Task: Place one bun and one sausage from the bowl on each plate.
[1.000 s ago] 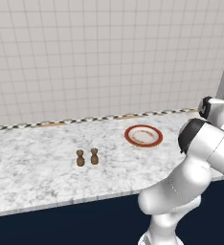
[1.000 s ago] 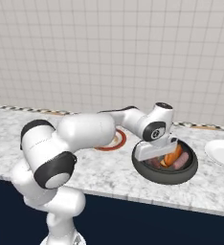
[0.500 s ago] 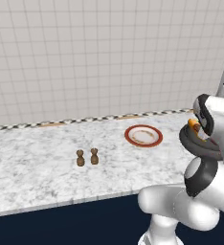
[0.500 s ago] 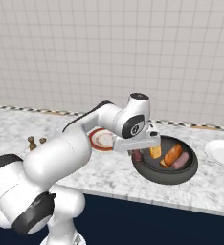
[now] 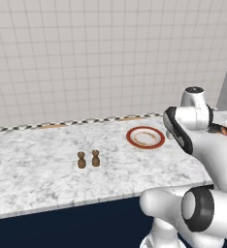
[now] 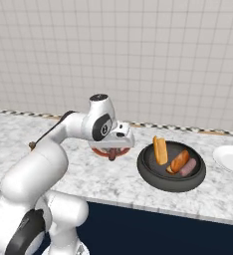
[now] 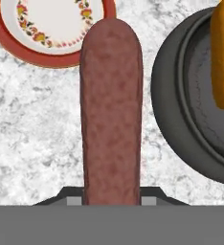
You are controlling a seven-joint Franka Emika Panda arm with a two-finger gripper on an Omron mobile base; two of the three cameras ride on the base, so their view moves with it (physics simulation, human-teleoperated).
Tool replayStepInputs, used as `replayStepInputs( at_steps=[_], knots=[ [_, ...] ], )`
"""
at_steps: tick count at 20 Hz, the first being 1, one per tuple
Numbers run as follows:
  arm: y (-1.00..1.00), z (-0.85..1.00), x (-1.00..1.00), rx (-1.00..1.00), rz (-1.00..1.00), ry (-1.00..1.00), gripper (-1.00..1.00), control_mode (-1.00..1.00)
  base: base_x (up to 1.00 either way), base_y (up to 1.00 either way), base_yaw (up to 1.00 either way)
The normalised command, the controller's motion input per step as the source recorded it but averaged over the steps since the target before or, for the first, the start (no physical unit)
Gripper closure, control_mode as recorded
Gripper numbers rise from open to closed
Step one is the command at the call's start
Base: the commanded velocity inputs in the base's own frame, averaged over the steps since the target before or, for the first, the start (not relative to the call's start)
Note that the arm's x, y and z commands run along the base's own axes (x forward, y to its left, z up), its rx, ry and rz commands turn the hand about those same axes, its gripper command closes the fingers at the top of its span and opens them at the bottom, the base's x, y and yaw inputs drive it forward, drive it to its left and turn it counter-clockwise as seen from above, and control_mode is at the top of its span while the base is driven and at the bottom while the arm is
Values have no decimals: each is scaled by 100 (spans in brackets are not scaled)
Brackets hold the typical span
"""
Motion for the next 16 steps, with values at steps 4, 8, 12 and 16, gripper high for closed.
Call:
replayStepInputs(
  at_steps=[4, 8, 12, 16],
  knots=[
    [25, 9, 79, 0, -25, 5, 100, -100, 0, 0, 0],
    [15, 0, 70, -1, -19, 7, 100, -100, 0, 0, 0],
    [9, 0, 56, 0, -17, 4, 100, -100, 0, 0, 0],
    [0, -21, 48, 0, -13, 7, 100, -100, 0, 0, 0]
  ],
)
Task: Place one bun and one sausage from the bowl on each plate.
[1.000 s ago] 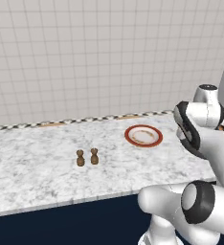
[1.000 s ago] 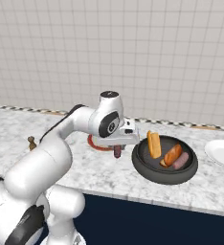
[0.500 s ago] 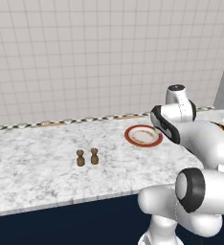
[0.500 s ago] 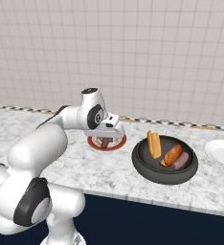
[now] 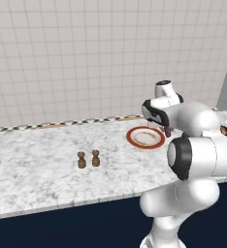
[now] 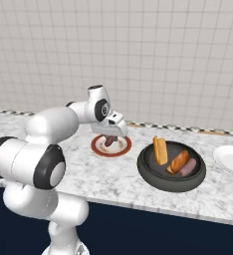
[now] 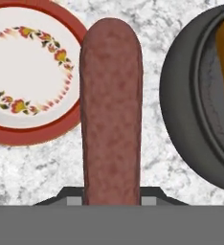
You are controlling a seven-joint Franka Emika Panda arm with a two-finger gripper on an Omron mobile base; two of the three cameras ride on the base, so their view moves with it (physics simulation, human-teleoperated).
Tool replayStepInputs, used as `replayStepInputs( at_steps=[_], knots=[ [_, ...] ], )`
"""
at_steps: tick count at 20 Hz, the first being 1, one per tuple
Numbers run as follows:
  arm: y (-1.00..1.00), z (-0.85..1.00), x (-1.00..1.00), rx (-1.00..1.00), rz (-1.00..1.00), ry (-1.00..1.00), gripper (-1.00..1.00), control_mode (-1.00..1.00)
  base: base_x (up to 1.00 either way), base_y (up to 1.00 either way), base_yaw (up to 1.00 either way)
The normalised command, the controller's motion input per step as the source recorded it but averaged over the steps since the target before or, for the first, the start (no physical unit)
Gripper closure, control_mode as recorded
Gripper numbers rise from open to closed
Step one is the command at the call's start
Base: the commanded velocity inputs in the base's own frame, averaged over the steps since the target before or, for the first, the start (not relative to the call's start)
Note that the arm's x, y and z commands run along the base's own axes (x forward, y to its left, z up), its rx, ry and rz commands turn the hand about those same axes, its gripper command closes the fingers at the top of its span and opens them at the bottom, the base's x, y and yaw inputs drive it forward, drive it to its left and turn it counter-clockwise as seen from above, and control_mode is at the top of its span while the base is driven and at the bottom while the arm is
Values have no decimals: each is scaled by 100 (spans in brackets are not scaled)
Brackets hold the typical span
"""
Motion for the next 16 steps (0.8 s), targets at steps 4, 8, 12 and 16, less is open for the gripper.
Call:
replayStepInputs(
  at_steps=[4, 8, 12, 16],
  knots=[
    [0, -34, 3, 7, 1, 0, 100, -100, 0, 0, 0],
    [-6, -37, 9, 14, 16, -1, 100, -100, 0, 0, 0],
    [4, -26, 18, 5, 9, -6, 100, -100, 0, 0, 0],
    [6, -20, 66, 0, 0, -2, 100, -100, 0, 0, 0]
  ],
)
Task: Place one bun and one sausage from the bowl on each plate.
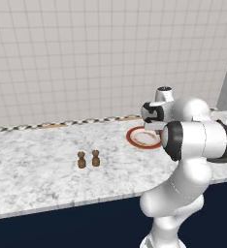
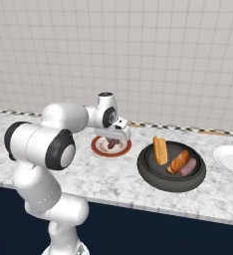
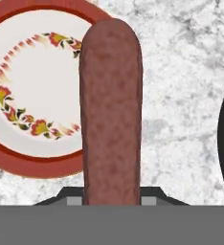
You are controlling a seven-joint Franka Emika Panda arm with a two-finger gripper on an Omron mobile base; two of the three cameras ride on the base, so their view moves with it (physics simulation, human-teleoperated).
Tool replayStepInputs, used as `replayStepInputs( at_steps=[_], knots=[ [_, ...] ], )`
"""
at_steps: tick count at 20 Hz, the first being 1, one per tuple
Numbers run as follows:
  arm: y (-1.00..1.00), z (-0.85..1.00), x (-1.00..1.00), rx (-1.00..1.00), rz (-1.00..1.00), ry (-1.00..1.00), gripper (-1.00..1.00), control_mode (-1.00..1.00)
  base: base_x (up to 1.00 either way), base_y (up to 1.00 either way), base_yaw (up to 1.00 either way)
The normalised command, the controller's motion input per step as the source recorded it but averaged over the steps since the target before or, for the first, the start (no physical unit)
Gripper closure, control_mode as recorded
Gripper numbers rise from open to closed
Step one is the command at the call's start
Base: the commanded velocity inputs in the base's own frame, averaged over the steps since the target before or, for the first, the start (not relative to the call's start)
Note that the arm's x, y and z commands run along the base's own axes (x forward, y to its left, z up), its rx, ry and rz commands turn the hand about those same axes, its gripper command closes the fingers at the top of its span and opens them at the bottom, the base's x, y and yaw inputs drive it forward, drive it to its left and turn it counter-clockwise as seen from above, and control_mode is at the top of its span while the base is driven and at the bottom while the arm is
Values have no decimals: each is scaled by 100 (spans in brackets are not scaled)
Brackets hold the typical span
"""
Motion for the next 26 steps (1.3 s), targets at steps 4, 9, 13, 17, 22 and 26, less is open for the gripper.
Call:
replayStepInputs(
  at_steps=[4, 9, 13, 17, 22, 26],
  knots=[
    [6, -16, 61, 0, 0, 0, 100, -100, 0, 0, 0],
    [-1, -27, 44, 0, 0, 0, 100, -100, 0, 0, 0],
    [-5, -57, 1, 0, 0, 0, 100, -100, 0, 0, 0],
    [0, -14, 1, 0, 0, -4, 100, -100, 0, 0, 0],
    [0, 0, 0, 0, 0, -2, 100, -100, 0, 0, 0],
    [0, 0, 0, 0, 0, 0, 100, -100, 0, 0, 0]
  ],
)
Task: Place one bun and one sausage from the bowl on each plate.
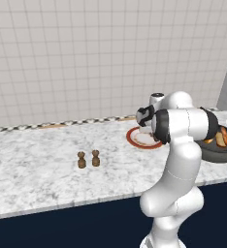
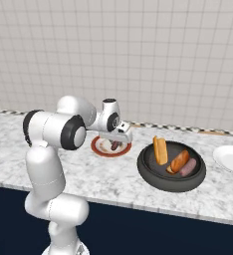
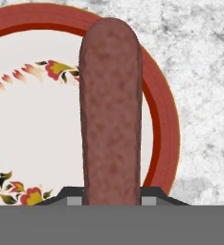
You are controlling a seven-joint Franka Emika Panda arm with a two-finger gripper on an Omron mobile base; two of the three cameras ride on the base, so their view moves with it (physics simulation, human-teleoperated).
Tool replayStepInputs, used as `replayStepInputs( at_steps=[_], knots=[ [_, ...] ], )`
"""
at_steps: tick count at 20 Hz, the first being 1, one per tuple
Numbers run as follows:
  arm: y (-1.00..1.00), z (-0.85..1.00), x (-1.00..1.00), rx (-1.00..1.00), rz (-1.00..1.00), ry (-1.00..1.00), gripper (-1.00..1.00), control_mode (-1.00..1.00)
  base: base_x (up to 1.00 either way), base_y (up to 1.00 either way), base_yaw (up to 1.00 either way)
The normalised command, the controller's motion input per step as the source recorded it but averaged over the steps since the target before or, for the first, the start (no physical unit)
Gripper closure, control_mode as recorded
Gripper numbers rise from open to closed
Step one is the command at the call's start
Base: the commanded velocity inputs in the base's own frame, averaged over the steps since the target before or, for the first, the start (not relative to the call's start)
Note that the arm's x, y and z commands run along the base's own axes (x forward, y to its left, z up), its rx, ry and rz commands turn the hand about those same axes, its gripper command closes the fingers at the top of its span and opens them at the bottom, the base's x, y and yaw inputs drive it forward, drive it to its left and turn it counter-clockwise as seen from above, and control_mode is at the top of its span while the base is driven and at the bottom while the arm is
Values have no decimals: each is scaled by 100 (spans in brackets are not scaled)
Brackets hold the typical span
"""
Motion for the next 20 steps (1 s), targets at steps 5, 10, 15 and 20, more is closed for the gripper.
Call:
replayStepInputs(
  at_steps=[5, 10, 15, 20],
  knots=[
    [0, 0, 1, 0, 0, 0, -100, -100, 0, 0, 0],
    [0, 0, 0, 0, 0, 0, -100, -100, 0, 0, 0],
    [0, 1, 0, 0, 0, -2, -100, -100, 0, 0, 0],
    [-3, 54, -39, 0, 0, -4, -100, -100, 0, 0, 0]
  ],
)
